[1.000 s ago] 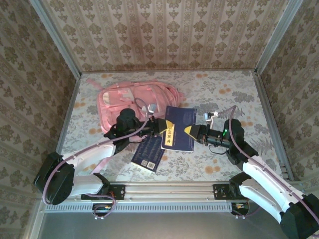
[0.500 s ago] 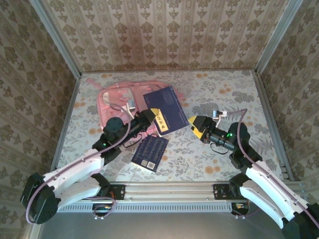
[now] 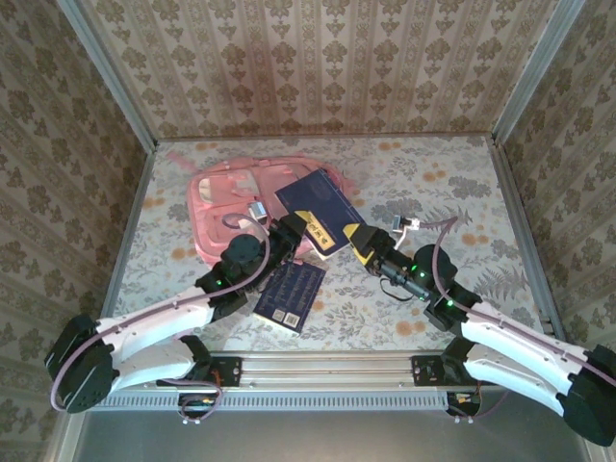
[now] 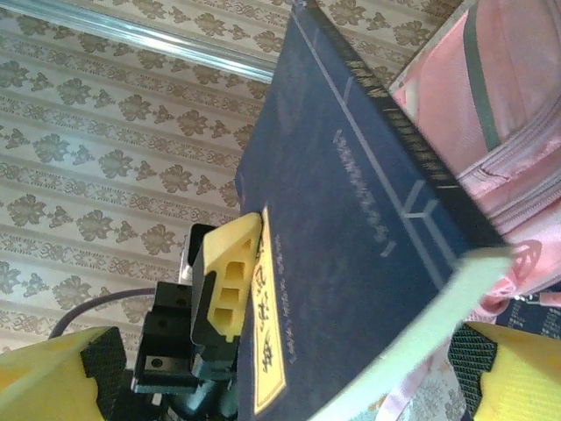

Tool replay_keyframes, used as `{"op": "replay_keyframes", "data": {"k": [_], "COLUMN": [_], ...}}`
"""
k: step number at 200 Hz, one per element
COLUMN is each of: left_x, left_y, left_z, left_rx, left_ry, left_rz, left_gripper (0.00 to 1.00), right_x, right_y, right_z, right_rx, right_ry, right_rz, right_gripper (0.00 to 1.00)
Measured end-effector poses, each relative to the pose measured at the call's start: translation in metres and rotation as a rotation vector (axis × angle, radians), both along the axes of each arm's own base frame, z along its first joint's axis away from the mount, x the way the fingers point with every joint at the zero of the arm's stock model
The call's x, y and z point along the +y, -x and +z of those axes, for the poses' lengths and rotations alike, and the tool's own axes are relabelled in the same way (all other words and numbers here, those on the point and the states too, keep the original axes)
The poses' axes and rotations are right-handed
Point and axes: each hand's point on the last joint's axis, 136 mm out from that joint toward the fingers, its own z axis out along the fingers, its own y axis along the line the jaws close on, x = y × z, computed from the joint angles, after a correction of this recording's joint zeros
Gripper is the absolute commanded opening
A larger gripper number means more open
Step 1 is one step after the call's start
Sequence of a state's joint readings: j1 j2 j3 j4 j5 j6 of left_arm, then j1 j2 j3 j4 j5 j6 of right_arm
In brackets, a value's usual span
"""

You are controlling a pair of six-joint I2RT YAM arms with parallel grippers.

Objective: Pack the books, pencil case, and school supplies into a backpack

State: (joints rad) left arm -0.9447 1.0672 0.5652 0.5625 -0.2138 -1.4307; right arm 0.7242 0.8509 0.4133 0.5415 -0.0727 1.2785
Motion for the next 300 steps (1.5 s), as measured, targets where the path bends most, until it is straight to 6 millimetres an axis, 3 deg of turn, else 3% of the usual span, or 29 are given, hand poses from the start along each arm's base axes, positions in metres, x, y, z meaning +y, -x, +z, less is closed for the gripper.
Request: {"op": "replay_keyframes", "data": {"k": [50, 88, 105, 129, 145, 184, 206, 228, 249, 281, 300], "left_x": [-0.01, -0.014, -0.013, -0.011, -0.001, 0.048, 0.077, 0.091, 0.084, 0.042, 0.022], "left_y": [-0.003, -0.007, -0.007, -0.006, -0.003, -0.01, -0.025, -0.044, -0.071, -0.116, -0.131], "left_z": [-0.002, -0.001, 0.0, -0.001, -0.002, -0.008, -0.026, -0.025, -0.027, -0.043, -0.063], "left_rx": [0.006, 0.005, 0.003, -0.015, -0.045, -0.084, -0.049, -0.03, -0.002, 0.087, 0.153], "left_ry": [0.033, 0.074, 0.077, 0.032, -0.05, -0.274, -0.505, -0.641, -0.695, -0.677, -0.632], "left_rz": [0.026, 0.043, 0.048, 0.047, 0.053, 0.118, 0.144, 0.121, 0.026, -0.175, -0.272], "left_gripper": [0.0, 0.0, 0.22, 0.51, 0.61, 0.65, 0.65, 0.63, 0.62, 0.57, 0.57], "right_x": [0.008, 0.007, 0.004, -0.005, -0.021, -0.072, -0.108, -0.131, -0.135, -0.133, -0.134], "right_y": [-0.016, -0.026, -0.029, -0.026, -0.023, -0.022, -0.027, -0.03, -0.03, -0.025, -0.021], "right_z": [0.016, 0.011, 0.007, 0.003, 0.001, -0.015, -0.039, -0.069, -0.086, -0.095, -0.098], "right_rx": [-0.028, -0.003, -0.001, 0.017, 0.026, 0.059, 0.116, 0.2, 0.262, 0.284, 0.288], "right_ry": [-0.032, -0.029, -0.011, 0.021, 0.064, 0.167, 0.208, 0.254, 0.286, 0.325, 0.356], "right_rz": [-0.044, -0.098, -0.117, -0.152, -0.203, -0.341, -0.434, -0.482, -0.463, -0.419, -0.403], "right_gripper": [0.66, 0.19, 0.0, 0.0, 0.0, 0.0, 0.0, 0.0, 0.0, 0.0, 0.0]}}
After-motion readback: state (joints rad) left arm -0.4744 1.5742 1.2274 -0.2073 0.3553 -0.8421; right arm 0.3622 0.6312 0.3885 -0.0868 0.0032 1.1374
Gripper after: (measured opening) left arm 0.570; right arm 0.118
